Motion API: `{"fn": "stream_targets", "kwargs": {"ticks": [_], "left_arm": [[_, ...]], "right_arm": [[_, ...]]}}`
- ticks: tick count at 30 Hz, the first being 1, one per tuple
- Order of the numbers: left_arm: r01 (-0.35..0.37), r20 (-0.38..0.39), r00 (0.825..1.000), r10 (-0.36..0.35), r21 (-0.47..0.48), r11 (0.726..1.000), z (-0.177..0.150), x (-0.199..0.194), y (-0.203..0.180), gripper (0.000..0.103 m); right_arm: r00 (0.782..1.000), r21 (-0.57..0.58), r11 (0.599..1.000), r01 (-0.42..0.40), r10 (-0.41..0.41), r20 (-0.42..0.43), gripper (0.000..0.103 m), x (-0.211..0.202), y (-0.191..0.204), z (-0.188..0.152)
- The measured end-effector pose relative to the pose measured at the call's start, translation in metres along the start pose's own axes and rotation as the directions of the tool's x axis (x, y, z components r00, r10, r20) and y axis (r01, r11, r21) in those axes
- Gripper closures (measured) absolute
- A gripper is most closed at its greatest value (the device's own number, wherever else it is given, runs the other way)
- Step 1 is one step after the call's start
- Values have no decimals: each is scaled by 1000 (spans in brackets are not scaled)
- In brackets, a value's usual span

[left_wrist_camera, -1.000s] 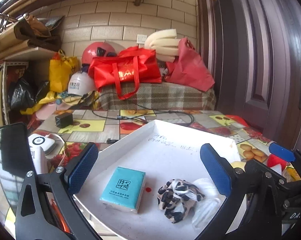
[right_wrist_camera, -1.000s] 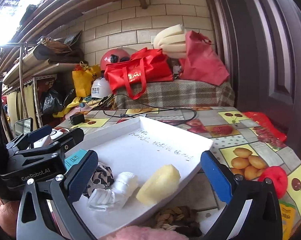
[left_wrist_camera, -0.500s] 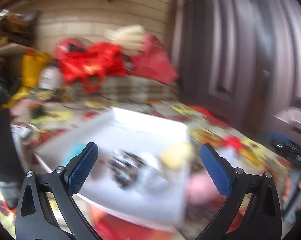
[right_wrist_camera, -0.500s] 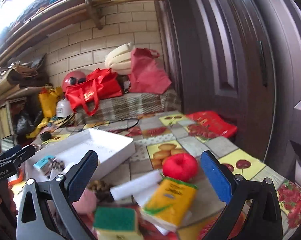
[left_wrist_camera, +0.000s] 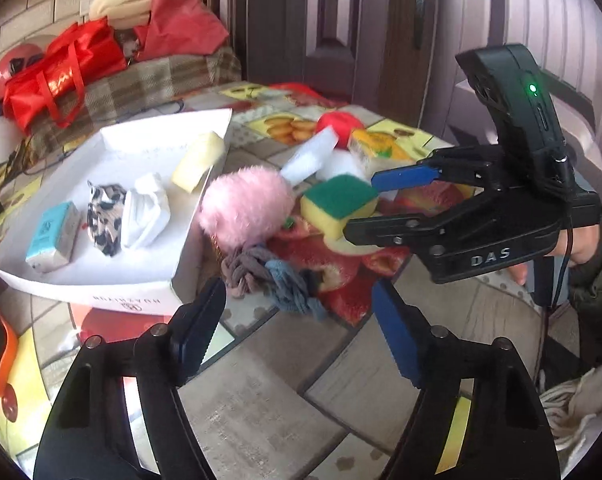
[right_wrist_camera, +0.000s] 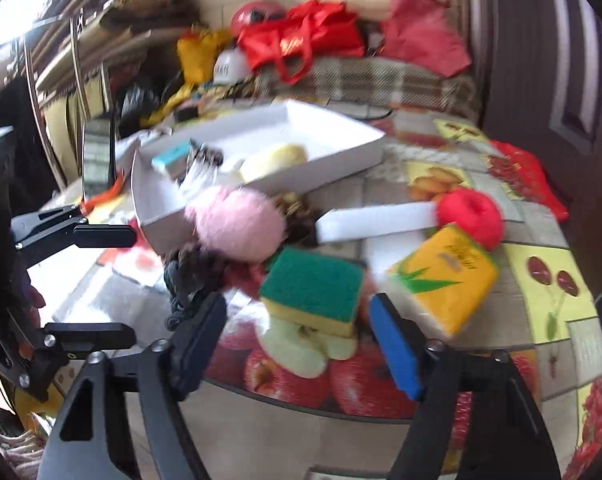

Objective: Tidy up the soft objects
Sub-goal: 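Grasp the grey-blue knitted glove with the left tool while the right tool grasps the green-yellow sponge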

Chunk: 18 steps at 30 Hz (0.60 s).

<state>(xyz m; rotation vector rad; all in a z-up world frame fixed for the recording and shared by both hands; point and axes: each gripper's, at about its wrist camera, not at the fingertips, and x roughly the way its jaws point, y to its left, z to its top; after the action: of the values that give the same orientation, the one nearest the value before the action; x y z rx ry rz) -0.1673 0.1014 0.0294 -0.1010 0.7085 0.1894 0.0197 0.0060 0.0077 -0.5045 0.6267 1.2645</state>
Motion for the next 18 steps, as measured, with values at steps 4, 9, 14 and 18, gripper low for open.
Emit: {"fn": "stream_targets", "kwargs": {"ticks": [4,9,14,18], "left_arm": [[-1,-37,999,0,-39,999,1,12,4,27],[-36,-83,996,34,-29,999,12,35,-1,27],[-40,-136,990,34,-48,998,13,48,4,75],[-15,-110,994,12,-28,999,12,43,2,80]], "right_arm": [[997,67,996,63,-61,-36,31,16,-8,7],[995,112,993,39,-28,-98,31,40,-18,13],[998,132,991,36,-28,-62,46,30,-23,10],[999,174,985,8,-14,32,47,9,-29,6]]}}
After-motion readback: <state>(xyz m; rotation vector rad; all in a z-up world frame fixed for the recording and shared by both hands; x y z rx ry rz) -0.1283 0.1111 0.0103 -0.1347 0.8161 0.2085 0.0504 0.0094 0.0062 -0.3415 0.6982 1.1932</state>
